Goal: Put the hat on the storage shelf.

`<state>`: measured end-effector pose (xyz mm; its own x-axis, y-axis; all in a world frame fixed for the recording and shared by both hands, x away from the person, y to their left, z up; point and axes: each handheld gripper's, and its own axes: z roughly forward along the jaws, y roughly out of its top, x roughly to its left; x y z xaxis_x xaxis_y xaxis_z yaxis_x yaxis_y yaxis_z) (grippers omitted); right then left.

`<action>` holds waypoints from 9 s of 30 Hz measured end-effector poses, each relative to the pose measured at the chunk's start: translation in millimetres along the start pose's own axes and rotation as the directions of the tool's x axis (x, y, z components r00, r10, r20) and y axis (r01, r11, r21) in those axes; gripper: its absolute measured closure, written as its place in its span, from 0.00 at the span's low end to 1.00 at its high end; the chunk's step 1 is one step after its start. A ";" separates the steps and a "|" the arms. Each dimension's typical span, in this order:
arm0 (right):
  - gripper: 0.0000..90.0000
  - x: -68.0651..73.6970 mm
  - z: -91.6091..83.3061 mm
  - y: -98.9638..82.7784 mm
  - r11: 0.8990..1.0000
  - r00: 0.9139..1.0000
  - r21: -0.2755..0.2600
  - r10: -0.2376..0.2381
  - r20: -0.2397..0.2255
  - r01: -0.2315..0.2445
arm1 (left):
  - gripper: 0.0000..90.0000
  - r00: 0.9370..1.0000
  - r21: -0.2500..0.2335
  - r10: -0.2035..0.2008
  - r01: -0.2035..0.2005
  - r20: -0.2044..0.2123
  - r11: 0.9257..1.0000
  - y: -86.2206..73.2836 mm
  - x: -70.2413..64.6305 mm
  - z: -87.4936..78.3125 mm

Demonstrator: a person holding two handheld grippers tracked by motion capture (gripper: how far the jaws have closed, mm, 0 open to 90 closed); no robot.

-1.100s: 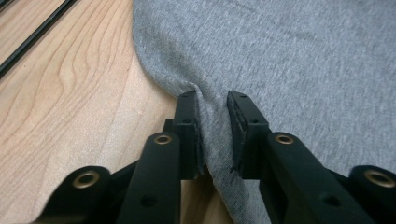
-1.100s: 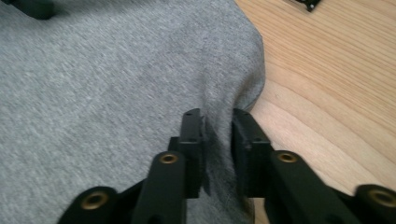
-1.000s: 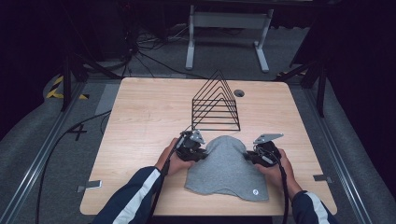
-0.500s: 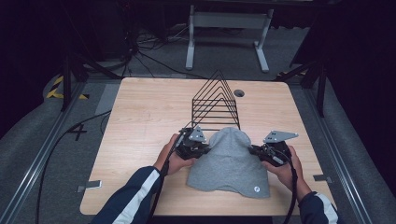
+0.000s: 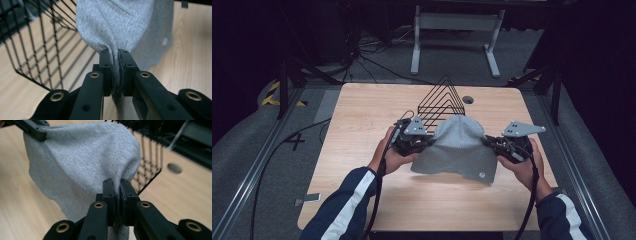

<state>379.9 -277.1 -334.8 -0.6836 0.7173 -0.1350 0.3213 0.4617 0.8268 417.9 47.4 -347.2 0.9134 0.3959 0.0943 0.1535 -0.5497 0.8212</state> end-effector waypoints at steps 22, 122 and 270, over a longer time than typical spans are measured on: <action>0.94 -61.3 -26.4 126.6 0.988 0.990 -0.153 -0.004 0.142 0.026 | 0.92 0.986 -0.143 -0.013 -0.012 -0.169 0.990 114.0 66.0 -44.9; 0.92 -45.4 78.2 50.3 0.993 0.999 -0.119 -0.026 0.025 0.028 | 0.91 0.972 -0.070 -0.067 0.053 -0.223 0.996 -23.2 80.9 34.8; 0.26 -33.4 -22.3 -180.1 0.963 0.970 0.146 0.209 0.124 -0.226 | 0.16 0.940 0.158 -0.267 0.303 -0.214 0.940 -237.0 -6.5 -106.3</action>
<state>330.2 -395.9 -467.0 -0.5145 0.8571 -0.0258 0.5598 0.3585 0.7470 335.6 253.3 -482.6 0.7367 0.6761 -0.0104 0.4807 -0.5128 0.7113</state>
